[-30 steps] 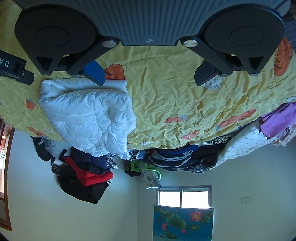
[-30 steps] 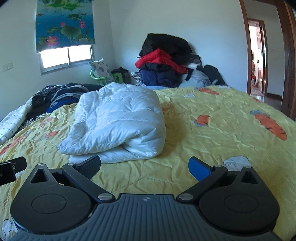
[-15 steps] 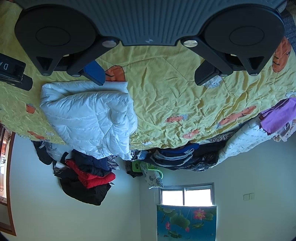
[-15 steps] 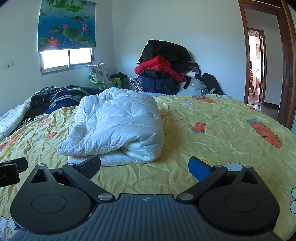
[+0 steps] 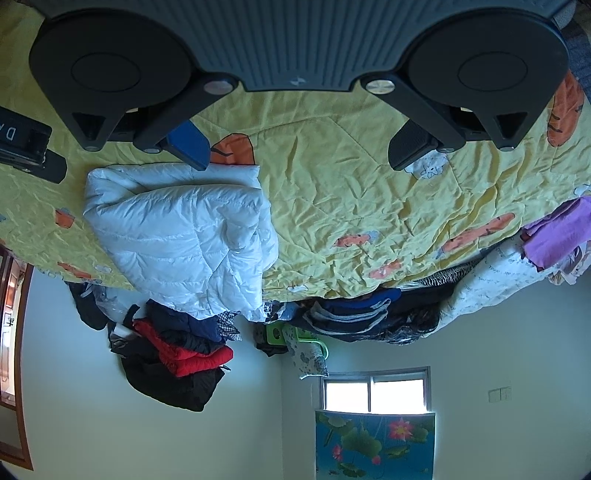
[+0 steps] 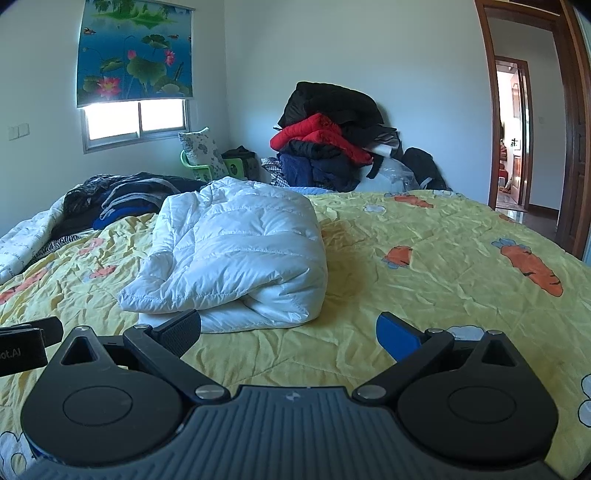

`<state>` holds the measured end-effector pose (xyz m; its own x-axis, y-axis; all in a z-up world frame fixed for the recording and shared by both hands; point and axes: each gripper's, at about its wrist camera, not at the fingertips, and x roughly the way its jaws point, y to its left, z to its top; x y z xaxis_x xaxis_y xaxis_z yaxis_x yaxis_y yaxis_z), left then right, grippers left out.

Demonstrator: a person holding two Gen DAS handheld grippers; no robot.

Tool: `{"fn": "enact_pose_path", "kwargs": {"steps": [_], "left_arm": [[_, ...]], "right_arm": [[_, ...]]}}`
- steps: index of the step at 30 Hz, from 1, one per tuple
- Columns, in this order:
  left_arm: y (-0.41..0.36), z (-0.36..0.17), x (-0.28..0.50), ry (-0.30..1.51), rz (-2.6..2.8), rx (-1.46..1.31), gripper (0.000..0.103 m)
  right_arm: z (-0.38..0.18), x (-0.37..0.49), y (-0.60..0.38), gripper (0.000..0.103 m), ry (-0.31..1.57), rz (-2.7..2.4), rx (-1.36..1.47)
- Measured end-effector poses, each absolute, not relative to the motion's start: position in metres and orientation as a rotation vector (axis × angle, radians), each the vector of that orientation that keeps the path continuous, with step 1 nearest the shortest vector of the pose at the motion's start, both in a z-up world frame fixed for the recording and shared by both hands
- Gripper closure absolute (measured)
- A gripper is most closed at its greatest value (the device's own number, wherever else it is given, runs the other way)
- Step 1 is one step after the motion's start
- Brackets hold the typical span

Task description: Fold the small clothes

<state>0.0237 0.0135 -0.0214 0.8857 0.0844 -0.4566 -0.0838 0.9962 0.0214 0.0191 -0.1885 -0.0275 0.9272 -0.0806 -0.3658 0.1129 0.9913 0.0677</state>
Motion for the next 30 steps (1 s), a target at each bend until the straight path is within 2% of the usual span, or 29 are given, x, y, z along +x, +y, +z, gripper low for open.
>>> {"fn": "enact_pose_path", "kwargs": {"steps": [30], "left_arm": [[0.0078,-0.024,0.0244,0.481,0.038,0.029,0.0]], "right_arm": [[-0.0306,0.0218,-0.1887,0.0,0.388,-0.088,0.091]]}}
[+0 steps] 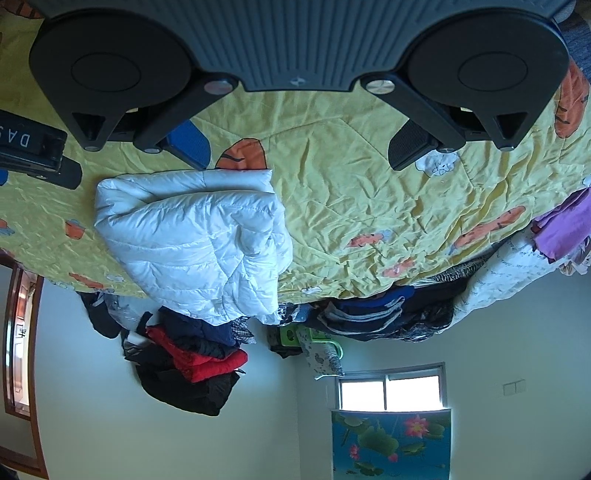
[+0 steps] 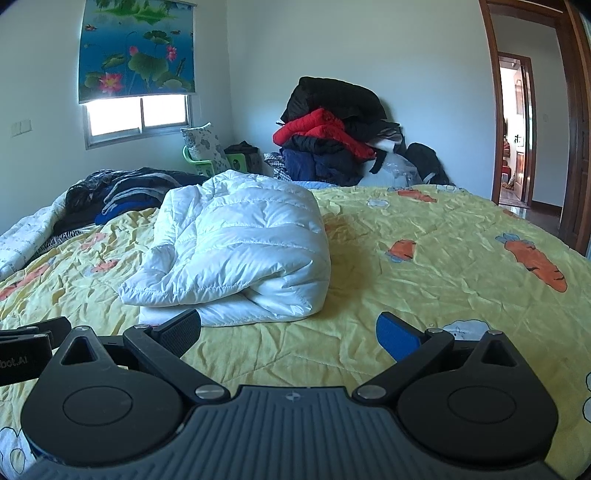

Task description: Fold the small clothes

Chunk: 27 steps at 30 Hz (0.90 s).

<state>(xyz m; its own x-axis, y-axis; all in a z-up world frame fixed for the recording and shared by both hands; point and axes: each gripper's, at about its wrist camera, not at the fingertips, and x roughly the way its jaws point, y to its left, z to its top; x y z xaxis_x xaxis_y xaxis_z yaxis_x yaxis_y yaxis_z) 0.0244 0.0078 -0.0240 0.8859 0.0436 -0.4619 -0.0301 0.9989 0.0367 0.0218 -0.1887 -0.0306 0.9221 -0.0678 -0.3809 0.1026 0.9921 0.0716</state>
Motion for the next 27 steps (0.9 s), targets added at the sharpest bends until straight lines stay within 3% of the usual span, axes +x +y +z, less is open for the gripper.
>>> {"fn": "enact_pose_path", "kwargs": {"steps": [27], "left_arm": [[0.0036,-0.0269,0.0236,0.483,0.042,0.025,0.0]], "right_arm": [[-0.0345,0.024,-0.1892,0.0,0.399,-0.08,0.1]]}}
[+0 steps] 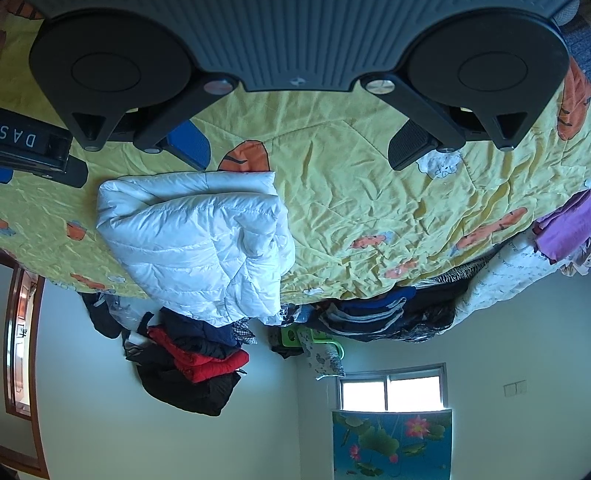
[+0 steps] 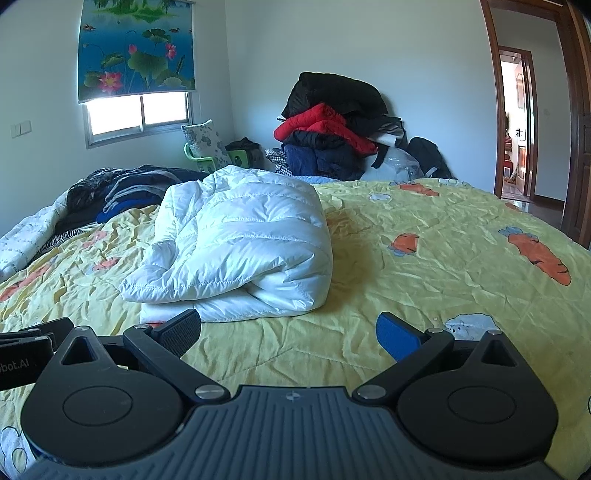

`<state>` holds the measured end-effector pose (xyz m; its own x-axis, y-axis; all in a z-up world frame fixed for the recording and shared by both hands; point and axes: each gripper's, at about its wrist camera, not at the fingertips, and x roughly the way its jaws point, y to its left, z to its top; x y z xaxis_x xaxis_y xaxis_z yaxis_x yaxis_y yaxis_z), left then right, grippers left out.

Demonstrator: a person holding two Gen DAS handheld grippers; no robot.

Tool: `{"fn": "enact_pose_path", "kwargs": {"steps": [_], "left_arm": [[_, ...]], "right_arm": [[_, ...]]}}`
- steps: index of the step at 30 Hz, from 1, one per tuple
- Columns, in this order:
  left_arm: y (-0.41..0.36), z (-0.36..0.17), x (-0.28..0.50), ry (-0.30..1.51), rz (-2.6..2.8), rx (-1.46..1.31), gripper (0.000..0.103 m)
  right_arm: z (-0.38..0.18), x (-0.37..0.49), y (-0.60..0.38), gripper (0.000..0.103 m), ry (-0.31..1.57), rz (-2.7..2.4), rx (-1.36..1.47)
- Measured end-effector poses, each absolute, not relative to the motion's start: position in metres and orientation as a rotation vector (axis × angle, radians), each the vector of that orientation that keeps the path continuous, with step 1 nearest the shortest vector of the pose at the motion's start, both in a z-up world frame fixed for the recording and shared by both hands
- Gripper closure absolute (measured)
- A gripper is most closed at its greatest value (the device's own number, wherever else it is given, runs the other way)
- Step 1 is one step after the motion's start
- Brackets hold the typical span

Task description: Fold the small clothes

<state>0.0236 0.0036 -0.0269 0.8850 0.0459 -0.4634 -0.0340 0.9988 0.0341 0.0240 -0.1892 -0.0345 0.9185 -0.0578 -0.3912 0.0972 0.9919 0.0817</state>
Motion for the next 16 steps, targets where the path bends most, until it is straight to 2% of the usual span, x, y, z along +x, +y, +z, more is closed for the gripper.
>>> {"fn": "enact_pose_path", "kwargs": {"steps": [16], "left_arm": [[0.0054,-0.03,0.0273,0.518,0.033,0.02,0.0]], "right_arm": [[-0.038,0.0255,-0.1897,0.0,0.412,-0.078,0.107]]}}
